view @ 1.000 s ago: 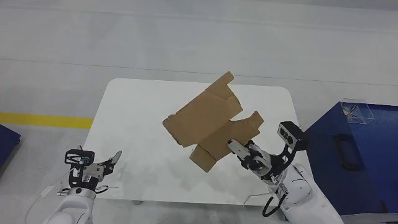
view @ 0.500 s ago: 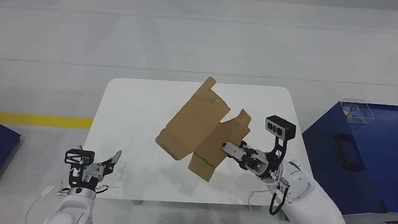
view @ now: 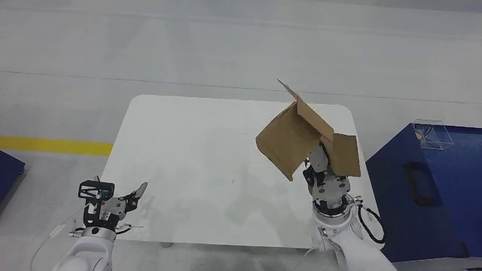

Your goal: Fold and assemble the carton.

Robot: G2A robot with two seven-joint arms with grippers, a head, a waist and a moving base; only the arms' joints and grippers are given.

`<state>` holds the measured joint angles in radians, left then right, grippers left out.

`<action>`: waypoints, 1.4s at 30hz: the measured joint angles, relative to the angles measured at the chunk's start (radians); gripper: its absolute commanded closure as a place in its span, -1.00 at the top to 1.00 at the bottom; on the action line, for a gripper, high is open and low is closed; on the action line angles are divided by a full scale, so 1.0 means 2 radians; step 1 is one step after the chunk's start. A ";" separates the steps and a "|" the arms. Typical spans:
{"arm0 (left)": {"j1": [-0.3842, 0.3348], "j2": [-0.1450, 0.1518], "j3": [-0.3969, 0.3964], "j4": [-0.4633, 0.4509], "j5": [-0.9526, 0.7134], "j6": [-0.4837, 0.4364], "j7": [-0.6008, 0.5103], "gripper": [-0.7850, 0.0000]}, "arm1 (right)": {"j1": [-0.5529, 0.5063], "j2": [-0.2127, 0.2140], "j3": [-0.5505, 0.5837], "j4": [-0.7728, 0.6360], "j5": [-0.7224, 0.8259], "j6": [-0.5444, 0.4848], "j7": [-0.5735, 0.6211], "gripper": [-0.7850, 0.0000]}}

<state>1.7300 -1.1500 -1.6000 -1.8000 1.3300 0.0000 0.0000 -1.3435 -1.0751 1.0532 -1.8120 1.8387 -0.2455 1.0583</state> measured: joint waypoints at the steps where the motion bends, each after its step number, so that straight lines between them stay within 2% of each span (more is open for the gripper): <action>1: 0.000 0.000 0.000 0.000 0.000 0.000 0.000 1.00 | 0.001 -0.003 -0.013 0.009 0.031 0.053 0.014 -1.00; 4: 0.000 0.000 0.000 0.000 0.000 0.000 0.000 1.00 | 0.007 -0.010 -0.049 0.028 0.090 0.176 0.027 -1.00; 7: 0.000 0.000 0.000 0.000 0.000 0.000 0.000 1.00 | 0.015 -0.019 -0.083 0.048 0.138 0.272 0.010 -1.00; 10: 0.000 0.000 0.000 0.000 0.000 0.000 0.000 1.00 | 0.022 -0.028 -0.111 0.062 0.189 0.343 -0.020 -1.00; 12: 0.000 0.000 0.000 0.000 0.000 0.000 0.000 1.00 | 0.031 -0.033 -0.118 0.072 0.199 0.357 -0.040 -1.00; 15: 0.000 0.000 0.000 0.000 0.000 0.000 0.000 1.00 | 0.041 -0.040 -0.122 0.082 0.145 0.308 -0.045 -1.00; 18: 0.000 0.000 0.000 0.000 0.000 0.000 0.000 1.00 | 0.049 -0.044 -0.108 0.084 0.066 0.223 -0.020 -1.00; 25: 0.000 0.000 0.000 0.000 0.000 0.000 0.000 1.00 | 0.048 -0.042 -0.030 0.060 -0.196 -0.055 0.044 -1.00; 29: 0.000 0.000 0.000 0.000 0.000 0.000 0.000 1.00 | 0.042 -0.038 0.019 0.050 -0.348 -0.193 0.076 -1.00; 31: 0.000 0.000 0.000 0.000 0.000 0.000 0.000 1.00 | 0.033 -0.036 0.035 0.034 -0.412 -0.221 0.048 -1.00; 35: 0.000 0.000 0.000 0.000 0.000 0.000 0.000 1.00 | 0.020 -0.034 0.052 0.040 -0.518 -0.237 0.021 -1.00; 42: 0.000 0.000 0.000 0.000 0.000 0.000 0.000 1.00 | 0.024 -0.036 0.049 0.119 -0.593 -0.258 -0.002 -1.00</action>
<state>1.7300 -1.1500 -1.6000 -1.8000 1.3300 0.0000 0.0000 -1.2945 -1.1472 1.1505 -1.5735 0.6518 -0.7618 1.0541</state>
